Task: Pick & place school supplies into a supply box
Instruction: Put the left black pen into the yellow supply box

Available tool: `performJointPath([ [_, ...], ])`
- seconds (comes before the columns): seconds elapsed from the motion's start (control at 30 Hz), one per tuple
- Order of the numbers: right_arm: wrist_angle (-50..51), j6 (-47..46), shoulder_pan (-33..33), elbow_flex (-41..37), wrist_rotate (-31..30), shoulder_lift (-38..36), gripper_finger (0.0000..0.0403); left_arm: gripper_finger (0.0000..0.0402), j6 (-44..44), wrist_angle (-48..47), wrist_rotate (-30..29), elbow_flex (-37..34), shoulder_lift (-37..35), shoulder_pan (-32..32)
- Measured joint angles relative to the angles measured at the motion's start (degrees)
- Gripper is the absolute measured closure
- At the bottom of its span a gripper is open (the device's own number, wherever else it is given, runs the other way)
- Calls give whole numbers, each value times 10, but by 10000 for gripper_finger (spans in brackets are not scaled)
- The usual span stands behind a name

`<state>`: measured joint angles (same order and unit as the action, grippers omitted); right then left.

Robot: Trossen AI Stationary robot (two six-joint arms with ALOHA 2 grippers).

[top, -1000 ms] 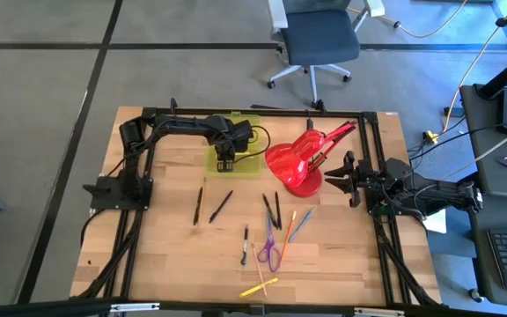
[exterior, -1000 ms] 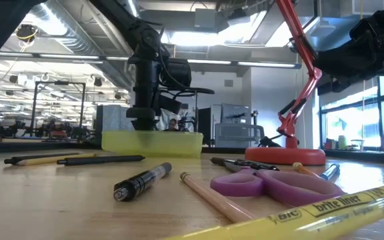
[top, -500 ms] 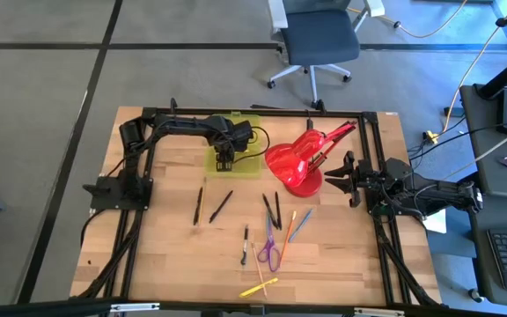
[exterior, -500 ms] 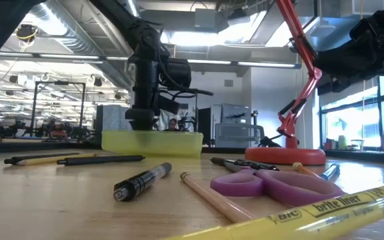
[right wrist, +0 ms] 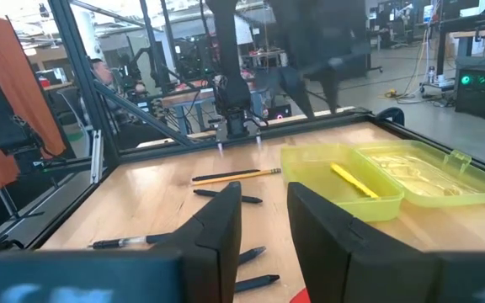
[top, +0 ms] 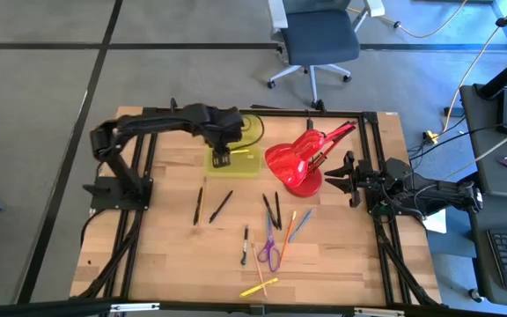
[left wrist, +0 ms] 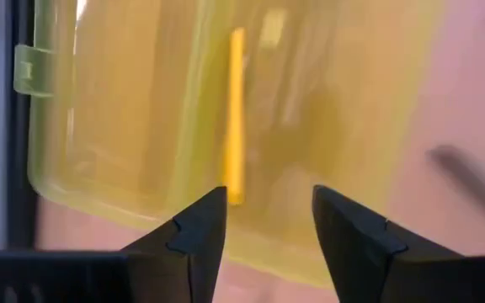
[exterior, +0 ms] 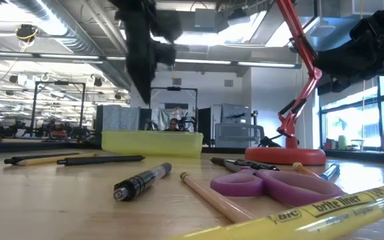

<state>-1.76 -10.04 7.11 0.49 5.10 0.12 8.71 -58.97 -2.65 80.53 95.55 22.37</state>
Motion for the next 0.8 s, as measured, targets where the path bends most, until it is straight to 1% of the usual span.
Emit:
performJointPath([
  [0.1,0,0,0,0,0,0,299,231,-54,-15,71,-1,-40,-5],
  [0.23,0,-2,0,0,0,0,299,232,-127,-3,113,-37,-86,-32],
  [0.4,0,-2,0,0,0,0,299,232,-222,15,105,-108,-126,-83],
  [0.57,0,-8,0,0,0,0,299,231,-409,13,96,-178,-133,-132],
  [0.7,0,-23,0,0,0,0,299,232,-539,12,50,-233,-133,-176],
  [0.8,0,-32,0,0,0,0,299,232,-643,12,41,-267,-132,-204],
])
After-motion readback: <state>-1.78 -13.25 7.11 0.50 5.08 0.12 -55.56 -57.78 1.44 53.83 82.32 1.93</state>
